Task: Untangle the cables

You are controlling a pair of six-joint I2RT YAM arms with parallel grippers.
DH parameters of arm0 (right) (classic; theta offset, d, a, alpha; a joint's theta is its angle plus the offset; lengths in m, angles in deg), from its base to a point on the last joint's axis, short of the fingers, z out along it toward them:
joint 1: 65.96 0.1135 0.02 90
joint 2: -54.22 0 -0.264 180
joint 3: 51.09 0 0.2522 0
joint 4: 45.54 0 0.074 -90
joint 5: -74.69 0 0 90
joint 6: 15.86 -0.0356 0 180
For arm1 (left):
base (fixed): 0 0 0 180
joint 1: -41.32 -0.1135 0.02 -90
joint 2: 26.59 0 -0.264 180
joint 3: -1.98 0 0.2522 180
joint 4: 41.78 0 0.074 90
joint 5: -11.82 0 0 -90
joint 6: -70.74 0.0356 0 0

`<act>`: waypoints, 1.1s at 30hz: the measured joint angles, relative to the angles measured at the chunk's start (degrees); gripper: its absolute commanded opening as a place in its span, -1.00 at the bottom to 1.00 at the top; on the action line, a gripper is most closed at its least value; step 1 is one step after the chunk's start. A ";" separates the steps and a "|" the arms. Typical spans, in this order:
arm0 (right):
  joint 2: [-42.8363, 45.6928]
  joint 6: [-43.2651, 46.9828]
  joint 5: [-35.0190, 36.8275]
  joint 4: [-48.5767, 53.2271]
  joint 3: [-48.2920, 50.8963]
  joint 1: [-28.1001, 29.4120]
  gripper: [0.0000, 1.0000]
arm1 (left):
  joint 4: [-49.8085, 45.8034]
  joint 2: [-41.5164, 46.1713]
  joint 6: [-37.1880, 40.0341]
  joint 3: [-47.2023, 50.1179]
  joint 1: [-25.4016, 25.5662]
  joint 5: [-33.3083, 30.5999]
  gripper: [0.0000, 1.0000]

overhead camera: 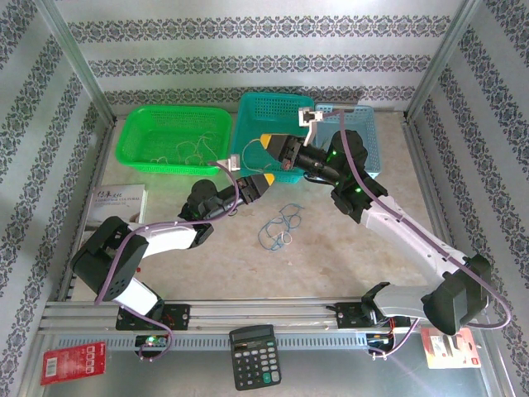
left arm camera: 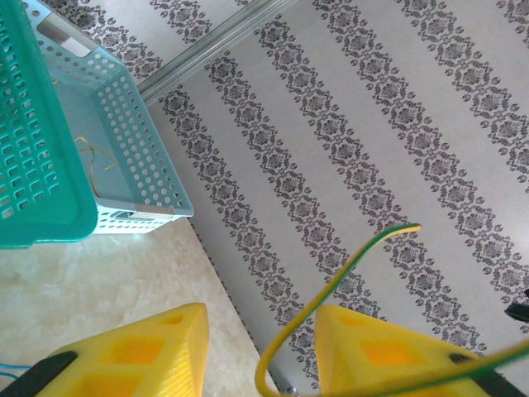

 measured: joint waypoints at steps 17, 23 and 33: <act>1.22 -0.17 2.05 0.02 0.00 -1.66 -1.00 | 5.55 2.05 1.40 8.85 -0.02 -0.17 0.53; 1.55 -0.26 2.67 0.02 0.00 -1.66 -1.00 | 5.49 6.19 6.19 8.85 -0.07 0.24 0.65; 2.27 -1.92 2.67 -0.07 0.02 -1.64 -1.00 | 5.25 7.28 10.36 7.19 -0.17 0.66 0.68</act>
